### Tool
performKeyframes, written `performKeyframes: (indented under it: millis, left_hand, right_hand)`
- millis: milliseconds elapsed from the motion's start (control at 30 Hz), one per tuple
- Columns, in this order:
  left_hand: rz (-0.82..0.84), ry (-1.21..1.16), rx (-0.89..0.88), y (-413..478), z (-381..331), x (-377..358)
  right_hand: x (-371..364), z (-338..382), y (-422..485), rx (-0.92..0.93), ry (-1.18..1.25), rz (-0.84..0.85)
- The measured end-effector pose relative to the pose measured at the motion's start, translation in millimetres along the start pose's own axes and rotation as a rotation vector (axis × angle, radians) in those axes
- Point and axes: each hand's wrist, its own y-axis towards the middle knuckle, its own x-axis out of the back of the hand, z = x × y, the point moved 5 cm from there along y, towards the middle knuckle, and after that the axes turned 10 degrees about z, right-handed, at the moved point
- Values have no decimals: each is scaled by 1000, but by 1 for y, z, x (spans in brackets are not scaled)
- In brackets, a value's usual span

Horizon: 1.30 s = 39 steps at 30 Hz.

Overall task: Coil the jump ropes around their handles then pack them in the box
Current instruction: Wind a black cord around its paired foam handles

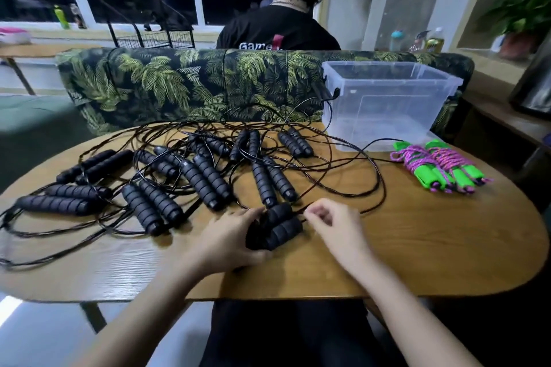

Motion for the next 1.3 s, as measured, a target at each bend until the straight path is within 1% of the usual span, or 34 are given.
performKeyframes:
  millis: [33,67,100,167,233,300,333,467,567,667,933,1000,1100,1200,1300]
  left_hand:
    - [-18,74,27,3,-5,-6]
    - [-33,124,44,5,-10,-12]
    - [-55,144,44,8,-13,-16]
    - [-90,113,2,11,-11,-17]
    - [-52,35,-107,12,-3,-17]
    - [8,-71,-203,10,8,-17]
    - [21,-87,-240,9,13,-17]
    - [34,-113,-288,9,23,-18]
    - [24,-155,-299,9,25,-18]
    - [6,-170,-314,9,25,-20]
    - [-41,-160,-346,5,22,-20]
    - [-62,-204,-401,1,19,-19]
    - [-80,-211,-429,-5,19,-19]
    - [-126,-218,-425,-12,23,-19]
    - [-183,-213,-389,-24,36,-19]
  right_hand:
    - [8,-3,5,56,-127,-33]
    - [12,-8,9,86,-228,3]
    - [12,-16,13,90,-308,86]
    - [12,-26,14,79,-423,231]
    - [13,-28,8,123,-452,280]
    - [10,-26,0,206,-404,269]
    - [7,-25,-4,238,-381,261]
    - [-8,-28,-12,331,-395,225]
    - [-8,-33,-13,332,-345,169]
    - [-3,-39,-14,301,-314,148]
    - [0,-44,-10,300,-314,161]
    - [-2,-43,-3,315,-387,244]
    - [-4,-45,8,363,-653,362]
    - [-3,-47,11,435,-803,359]
    - [4,-52,11,479,-836,261]
